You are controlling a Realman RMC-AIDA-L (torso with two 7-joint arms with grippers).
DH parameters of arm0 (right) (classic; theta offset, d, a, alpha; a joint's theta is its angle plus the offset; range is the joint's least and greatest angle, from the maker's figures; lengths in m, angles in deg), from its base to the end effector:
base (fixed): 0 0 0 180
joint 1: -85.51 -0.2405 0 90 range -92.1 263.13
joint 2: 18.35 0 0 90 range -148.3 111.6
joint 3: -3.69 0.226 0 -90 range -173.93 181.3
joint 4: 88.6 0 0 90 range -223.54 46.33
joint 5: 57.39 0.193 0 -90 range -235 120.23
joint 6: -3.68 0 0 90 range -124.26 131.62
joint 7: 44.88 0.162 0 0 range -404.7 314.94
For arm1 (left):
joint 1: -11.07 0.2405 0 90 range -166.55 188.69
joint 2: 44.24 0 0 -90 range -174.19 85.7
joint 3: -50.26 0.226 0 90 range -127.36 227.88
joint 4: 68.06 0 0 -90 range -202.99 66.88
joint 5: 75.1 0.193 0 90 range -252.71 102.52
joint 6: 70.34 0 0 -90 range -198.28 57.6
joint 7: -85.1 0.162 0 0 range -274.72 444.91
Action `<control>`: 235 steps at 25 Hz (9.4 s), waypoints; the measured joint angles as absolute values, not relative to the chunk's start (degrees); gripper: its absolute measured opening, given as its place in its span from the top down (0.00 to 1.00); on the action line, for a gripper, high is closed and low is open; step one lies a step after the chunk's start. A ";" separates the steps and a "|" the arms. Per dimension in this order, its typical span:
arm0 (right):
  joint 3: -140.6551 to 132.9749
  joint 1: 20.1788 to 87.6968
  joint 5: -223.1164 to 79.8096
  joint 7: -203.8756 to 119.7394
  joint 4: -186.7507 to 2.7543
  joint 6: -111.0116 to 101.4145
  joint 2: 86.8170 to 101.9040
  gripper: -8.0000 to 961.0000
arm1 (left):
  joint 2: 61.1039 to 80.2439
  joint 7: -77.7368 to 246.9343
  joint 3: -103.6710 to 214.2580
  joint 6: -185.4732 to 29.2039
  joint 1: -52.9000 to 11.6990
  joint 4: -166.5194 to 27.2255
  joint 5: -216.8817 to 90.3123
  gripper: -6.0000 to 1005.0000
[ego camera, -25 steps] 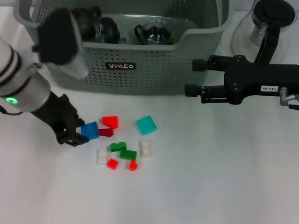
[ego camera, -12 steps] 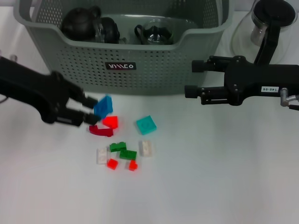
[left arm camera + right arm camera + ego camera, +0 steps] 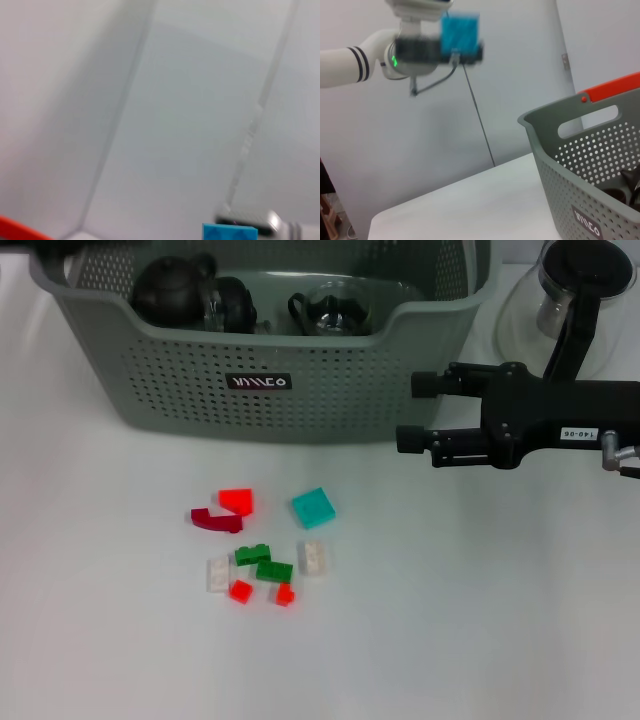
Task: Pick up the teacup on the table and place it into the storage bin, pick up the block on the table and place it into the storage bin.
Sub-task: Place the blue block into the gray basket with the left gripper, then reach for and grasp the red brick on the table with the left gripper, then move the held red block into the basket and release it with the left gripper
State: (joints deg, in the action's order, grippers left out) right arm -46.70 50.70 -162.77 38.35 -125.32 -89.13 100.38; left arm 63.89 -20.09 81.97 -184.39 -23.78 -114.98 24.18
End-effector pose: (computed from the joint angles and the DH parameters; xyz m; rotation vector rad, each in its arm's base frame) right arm 0.1694 0.3105 -0.0145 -2.8993 0.5370 0.8537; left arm -0.1606 0.3121 0.1266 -2.7751 -0.6399 -1.1461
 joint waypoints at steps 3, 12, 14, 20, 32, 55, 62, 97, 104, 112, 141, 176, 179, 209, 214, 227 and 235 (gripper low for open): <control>-46.73 50.65 -162.77 38.35 -125.39 -89.25 100.39 0.11 | 63.99 -24.68 81.26 -179.69 -26.34 -116.59 24.28 0.50; -46.67 50.45 -162.76 38.35 -125.43 -89.59 100.32 0.11 | 60.61 -41.96 88.83 -164.05 -37.67 -121.06 37.73 0.48; -46.67 50.33 -162.76 38.35 -125.47 -89.51 100.33 0.11 | 60.26 -44.86 91.79 -160.45 -40.03 -121.07 43.07 0.48; -46.70 50.19 -162.78 38.40 -125.52 -89.22 100.30 0.11 | 61.21 -52.82 100.63 -151.98 -46.25 -121.19 63.06 0.47; -46.67 50.13 -162.83 39.04 -125.52 -89.08 100.21 0.11 | 69.98 -55.30 113.40 -141.17 -49.85 -117.42 88.28 0.45; -46.67 50.59 -162.44 38.59 -125.51 -89.00 100.22 0.11 | 66.82 -37.29 79.20 -166.60 -31.98 -124.45 33.88 0.14; -46.67 50.22 -162.42 38.71 -125.52 -89.15 100.21 0.11 | 61.43 -20.30 79.19 -183.47 -23.74 -110.47 20.59 0.09; -46.35 50.55 -162.34 38.78 -125.47 -88.93 100.32 0.11 | 80.13 -26.94 115.77 -169.30 -24.22 -143.73 84.86 0.21; -45.92 50.63 -162.32 38.86 -125.35 -89.03 100.38 0.11 | 80.07 -31.73 127.03 -162.58 -21.71 -143.07 87.61 0.45; -45.85 50.43 -162.32 38.96 -125.24 -89.06 100.32 0.11 | 80.22 -33.86 130.94 -161.02 -21.57 -142.26 88.35 0.48; -45.36 50.44 -162.33 38.66 -125.18 -89.09 100.21 0.11 | 80.07 -36.98 137.17 -158.12 -22.06 -140.73 88.56 0.59; -45.33 50.39 -162.33 39.04 -125.52 -89.33 100.16 0.11 | 79.88 -35.72 132.89 -164.41 -22.10 -145.82 87.91 0.81; -45.26 50.37 -162.33 39.05 -125.52 -89.36 100.09 0.11 | 80.02 -31.32 125.62 -169.62 -22.38 -147.36 83.72 0.81; -45.27 50.55 -162.45 39.04 -125.56 -89.61 100.04 0.11 | 63.34 -26.60 82.41 -177.71 -29.12 -109.86 17.42 0.81; -45.26 50.54 -162.47 39.05 -125.58 -89.94 99.98 0.11 | 61.92 -32.74 84.67 -172.06 -31.58 -111.55 21.02 0.81; -45.27 50.14 -162.34 39.14 -125.61 -90.72 99.90 0.11 | 62.72 -58.90 102.07 -157.16 -44.98 -121.95 65.06 0.81; -45.40 50.12 -162.31 39.14 -125.52 -91.28 100.18 0.11 | 70.46 -60.48 106.69 -149.12 -48.93 -121.84 87.65 0.80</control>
State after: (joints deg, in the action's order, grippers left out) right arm -45.40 50.12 -162.31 39.14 -125.52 -91.28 100.18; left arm 70.46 -60.48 106.69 -149.12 -48.93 -121.84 87.65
